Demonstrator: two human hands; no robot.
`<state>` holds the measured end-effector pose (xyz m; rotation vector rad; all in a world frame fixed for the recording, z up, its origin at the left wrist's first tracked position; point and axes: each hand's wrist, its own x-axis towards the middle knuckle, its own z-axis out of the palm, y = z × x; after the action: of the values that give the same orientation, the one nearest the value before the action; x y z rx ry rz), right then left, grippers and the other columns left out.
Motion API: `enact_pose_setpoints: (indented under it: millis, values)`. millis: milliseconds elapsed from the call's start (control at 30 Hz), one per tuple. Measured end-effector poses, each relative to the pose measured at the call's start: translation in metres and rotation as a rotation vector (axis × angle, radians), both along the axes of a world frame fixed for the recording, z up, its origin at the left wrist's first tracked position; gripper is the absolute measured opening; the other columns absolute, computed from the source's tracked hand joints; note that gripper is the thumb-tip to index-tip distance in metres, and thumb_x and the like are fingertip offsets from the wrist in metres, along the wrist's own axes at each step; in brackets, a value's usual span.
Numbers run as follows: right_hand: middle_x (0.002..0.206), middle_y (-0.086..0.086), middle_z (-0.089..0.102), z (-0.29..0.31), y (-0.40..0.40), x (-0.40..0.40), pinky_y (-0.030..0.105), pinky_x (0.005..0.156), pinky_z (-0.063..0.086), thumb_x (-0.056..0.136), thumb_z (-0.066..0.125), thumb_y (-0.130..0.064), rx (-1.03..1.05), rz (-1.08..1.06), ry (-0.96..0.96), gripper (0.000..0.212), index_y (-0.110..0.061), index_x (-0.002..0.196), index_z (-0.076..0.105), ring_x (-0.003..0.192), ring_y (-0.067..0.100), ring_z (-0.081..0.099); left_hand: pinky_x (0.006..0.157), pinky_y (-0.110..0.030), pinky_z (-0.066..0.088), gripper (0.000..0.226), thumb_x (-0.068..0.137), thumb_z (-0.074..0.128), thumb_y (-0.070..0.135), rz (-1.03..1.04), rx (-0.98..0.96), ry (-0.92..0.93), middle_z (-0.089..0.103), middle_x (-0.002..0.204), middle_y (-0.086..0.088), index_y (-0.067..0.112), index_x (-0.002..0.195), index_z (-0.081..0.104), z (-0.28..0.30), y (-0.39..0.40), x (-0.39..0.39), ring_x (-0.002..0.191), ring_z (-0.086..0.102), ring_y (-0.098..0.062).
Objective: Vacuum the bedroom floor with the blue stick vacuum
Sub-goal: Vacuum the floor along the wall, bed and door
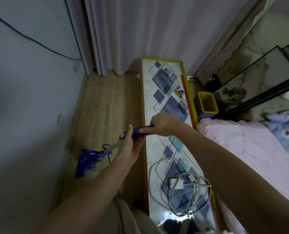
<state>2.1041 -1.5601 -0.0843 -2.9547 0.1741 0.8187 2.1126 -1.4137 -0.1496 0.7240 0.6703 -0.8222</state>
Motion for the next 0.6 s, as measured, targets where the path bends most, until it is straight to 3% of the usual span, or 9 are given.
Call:
enact_pose_setpoints:
  millis: [100,233,333,600]
  values:
    - [0.058,0.0,0.046,-0.01,0.01,0.001,0.027,0.051,0.033,0.085,0.033,-0.078,0.048,-0.014,0.031,0.071,-0.012,0.064,0.049,0.053,0.016,0.043,0.09,-0.039,0.055,0.044,0.093,0.061,0.03,0.081,0.076,0.006,0.064,0.112,-0.019,0.005,0.127,0.048,-0.012,0.005,0.001,0.101,0.066,-0.029]
    - [0.058,0.001,0.048,-0.027,0.023,0.003,0.026,0.052,0.034,0.091,0.03,-0.072,0.089,-0.049,0.004,0.068,-0.014,0.062,0.048,0.052,0.015,0.045,0.066,-0.03,0.06,0.061,0.092,0.06,0.034,0.19,0.17,-0.02,0.063,0.111,-0.014,0.011,0.142,0.033,-0.023,0.005,0.002,0.091,0.068,-0.024]
    - [0.06,0.001,0.05,-0.031,0.023,0.009,0.025,0.054,0.035,0.096,0.025,-0.066,0.086,-0.055,-0.013,0.064,-0.016,0.064,0.049,0.055,0.014,0.047,0.068,-0.029,0.06,0.062,0.095,0.057,0.031,0.22,0.184,-0.061,0.062,0.106,-0.009,0.013,0.146,0.027,-0.024,0.0,0.003,0.087,0.067,-0.019]
    - [0.06,0.001,0.051,-0.032,-0.006,-0.007,0.025,0.054,0.037,0.092,0.026,-0.071,0.084,-0.022,0.072,0.071,-0.012,0.074,0.061,0.055,0.014,0.048,0.069,-0.03,0.058,0.061,0.097,0.054,0.03,0.227,0.088,0.022,0.063,0.106,-0.011,0.014,0.148,0.024,-0.018,-0.018,-0.018,0.092,0.065,-0.022]
